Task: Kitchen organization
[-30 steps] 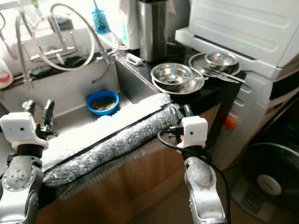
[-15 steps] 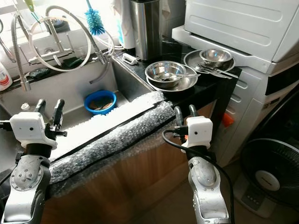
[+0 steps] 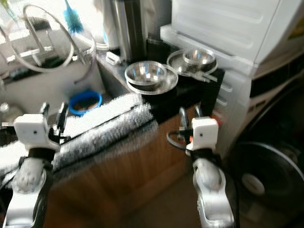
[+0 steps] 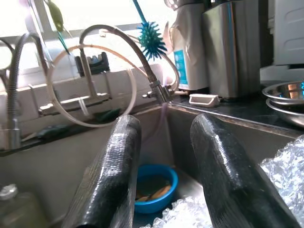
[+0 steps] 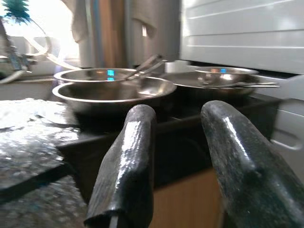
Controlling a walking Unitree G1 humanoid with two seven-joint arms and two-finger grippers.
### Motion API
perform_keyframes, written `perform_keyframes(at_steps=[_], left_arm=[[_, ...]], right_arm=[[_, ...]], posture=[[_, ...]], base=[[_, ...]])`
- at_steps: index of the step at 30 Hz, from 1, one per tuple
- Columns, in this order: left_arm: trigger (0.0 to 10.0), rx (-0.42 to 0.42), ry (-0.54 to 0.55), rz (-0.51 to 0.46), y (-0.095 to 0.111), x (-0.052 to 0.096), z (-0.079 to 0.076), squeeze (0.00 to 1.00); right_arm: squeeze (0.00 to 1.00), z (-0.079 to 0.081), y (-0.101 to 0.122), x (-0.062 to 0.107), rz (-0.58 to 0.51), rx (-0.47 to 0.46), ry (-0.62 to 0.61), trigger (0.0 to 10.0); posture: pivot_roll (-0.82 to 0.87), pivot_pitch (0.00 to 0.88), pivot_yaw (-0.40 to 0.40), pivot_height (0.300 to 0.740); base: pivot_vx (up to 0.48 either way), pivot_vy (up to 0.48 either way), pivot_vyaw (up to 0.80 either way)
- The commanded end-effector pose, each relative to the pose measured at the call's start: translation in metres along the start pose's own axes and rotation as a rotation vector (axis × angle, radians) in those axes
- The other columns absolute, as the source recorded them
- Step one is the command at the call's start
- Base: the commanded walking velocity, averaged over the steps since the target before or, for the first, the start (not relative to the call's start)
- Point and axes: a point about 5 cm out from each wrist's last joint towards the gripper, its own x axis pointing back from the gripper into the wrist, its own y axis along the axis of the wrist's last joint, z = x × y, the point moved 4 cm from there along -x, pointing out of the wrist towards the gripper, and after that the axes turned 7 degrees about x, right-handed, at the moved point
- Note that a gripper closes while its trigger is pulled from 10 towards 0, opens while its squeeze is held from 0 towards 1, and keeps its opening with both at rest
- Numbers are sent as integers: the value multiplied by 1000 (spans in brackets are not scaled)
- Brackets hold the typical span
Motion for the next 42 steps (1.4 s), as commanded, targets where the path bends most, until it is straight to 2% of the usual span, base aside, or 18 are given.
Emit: perform_keyframes(at_steps=[1,24,27,30,33,42], left_arm=[[10000,-21,-1,2,0,0,2,0],[10000,-7,12,29,-7,3,4,0],[10000,-6,17,31,-7,4,6,0],[10000,-7,23,49,-12,10,11,0],[10000,-9,41,62,-16,14,16,0],[10000,9,63,43,-14,13,13,0]], right_arm=[[0,2,6,-3,-17,-3,11,10000],[0,6,10,-6,-24,-4,48,10000],[0,9,16,-6,-46,34,75,10000],[0,12,20,-7,-58,25,86,10000],[0,10,20,-6,-57,27,88,10000],[0,3,20,-11,-53,43,91,10000]], posture=[[-122,0,84,740],[-128,0,73,740],[-128,0,73,740],[-139,0,70,740],[-152,0,59,740],[-155,0,36,740]], base=[[0,0,0],[0,0,0],[0,0,0],[0,0,0],[0,0,0],[0,0,0]])
